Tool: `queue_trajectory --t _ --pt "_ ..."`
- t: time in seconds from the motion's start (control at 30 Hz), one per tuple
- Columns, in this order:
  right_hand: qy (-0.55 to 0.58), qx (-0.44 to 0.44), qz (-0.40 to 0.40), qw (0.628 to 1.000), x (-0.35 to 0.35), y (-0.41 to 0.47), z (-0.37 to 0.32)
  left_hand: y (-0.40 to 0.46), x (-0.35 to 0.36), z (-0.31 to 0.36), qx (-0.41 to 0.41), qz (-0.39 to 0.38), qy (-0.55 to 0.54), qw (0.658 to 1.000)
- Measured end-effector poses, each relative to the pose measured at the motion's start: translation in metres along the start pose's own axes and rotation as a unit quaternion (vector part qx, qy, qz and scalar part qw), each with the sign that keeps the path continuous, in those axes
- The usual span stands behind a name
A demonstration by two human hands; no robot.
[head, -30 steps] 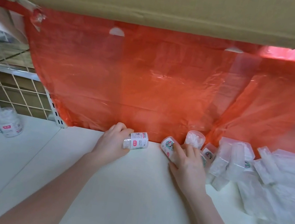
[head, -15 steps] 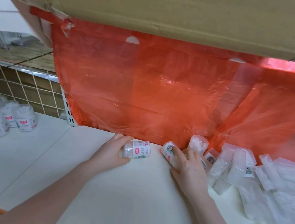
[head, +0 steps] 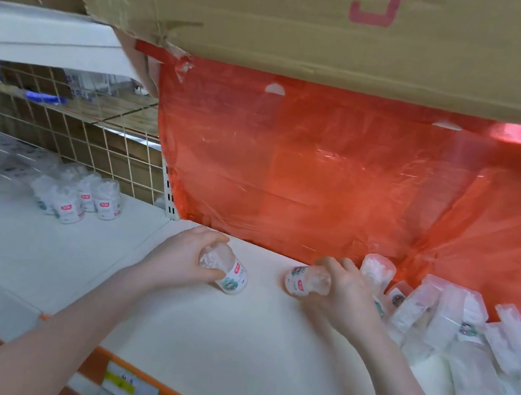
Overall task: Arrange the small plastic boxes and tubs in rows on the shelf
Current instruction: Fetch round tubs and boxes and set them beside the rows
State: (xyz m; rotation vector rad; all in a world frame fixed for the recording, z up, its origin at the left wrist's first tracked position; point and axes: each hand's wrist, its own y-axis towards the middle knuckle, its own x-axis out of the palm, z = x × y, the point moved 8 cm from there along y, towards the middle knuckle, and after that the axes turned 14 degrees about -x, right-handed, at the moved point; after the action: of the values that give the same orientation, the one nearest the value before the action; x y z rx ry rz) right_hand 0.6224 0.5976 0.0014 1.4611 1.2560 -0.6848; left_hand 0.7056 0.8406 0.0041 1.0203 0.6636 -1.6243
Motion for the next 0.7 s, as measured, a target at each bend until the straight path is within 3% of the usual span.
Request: queue_trajectory --t 0.3,0.7 --pt "0.017 -0.104 -0.075 0.992 0.023 0.034 -0.068 -0.041 -0.052 -0.052 -0.079 0.025 0.066 0.994" --pt "0.033 -0.219 -0.115 0.968 0.079 0.085 -0.248 -0.112 -0.149 -0.187 -0.151 0.105 0.069 0.98"
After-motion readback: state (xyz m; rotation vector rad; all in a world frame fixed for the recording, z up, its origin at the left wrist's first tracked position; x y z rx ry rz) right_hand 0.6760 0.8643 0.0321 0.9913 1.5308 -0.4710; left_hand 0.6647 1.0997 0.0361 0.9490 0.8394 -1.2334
